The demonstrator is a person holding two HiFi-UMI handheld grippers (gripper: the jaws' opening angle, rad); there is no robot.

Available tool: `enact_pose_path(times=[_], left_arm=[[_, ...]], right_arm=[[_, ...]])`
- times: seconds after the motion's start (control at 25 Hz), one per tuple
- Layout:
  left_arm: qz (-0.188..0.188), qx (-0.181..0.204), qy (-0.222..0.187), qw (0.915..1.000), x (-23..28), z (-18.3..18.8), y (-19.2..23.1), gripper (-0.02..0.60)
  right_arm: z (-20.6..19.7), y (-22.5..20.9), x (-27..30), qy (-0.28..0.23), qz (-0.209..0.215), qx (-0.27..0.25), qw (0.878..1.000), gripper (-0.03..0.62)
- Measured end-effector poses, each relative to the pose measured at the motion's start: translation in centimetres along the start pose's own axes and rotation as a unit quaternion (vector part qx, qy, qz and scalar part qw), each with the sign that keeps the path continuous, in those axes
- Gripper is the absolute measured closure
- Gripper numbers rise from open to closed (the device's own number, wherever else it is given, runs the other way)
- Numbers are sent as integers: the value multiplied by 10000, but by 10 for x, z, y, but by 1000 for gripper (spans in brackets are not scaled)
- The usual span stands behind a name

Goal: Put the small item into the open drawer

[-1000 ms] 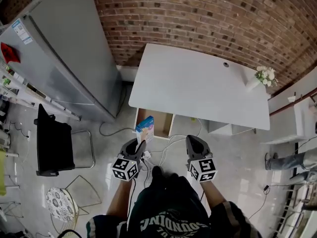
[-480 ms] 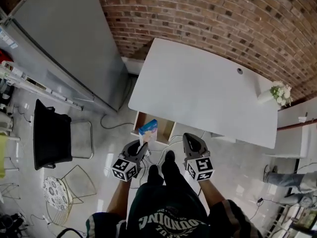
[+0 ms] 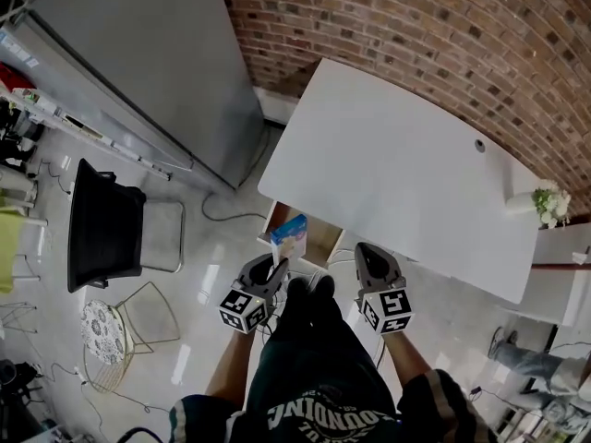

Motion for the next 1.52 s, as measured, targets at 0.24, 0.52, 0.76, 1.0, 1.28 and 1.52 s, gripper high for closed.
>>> enact_pose_path(times=[0.24,0.52,0.76,1.0,1.28,1.52], left_arm=[[-46,151,126,9998,2,-1,17,477],[-102,278,530,9982,1,-19,39,477],[-43,300,766,9966,7,-40,60,477],[-31,279,918,9954,22,-61,68,477],[-269,527,1304,9897,55,-94,76,477],[-450,741,1602,9833,85,-120,85,477]], right_arm=[[1,7,15,-58,5,-36,10000,571],[-6,17,23,112,-6,-110,9999,571],[-23,18,37,239,43,-94,9997,571],[-46,19,48,389,19,92,9992,571],[-63,23,52,423,43,198,9989,571],[-90,36,58,568,214,360,9975,571]])
Point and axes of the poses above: the fingertips, and each gripper's own axes: x forward along the fingers, y to its left, z out of its top, the point moved 9 cm from there along -x, backward along the fingers, and after that the axes turned 9 degrees about y, right-handed, at the moved point
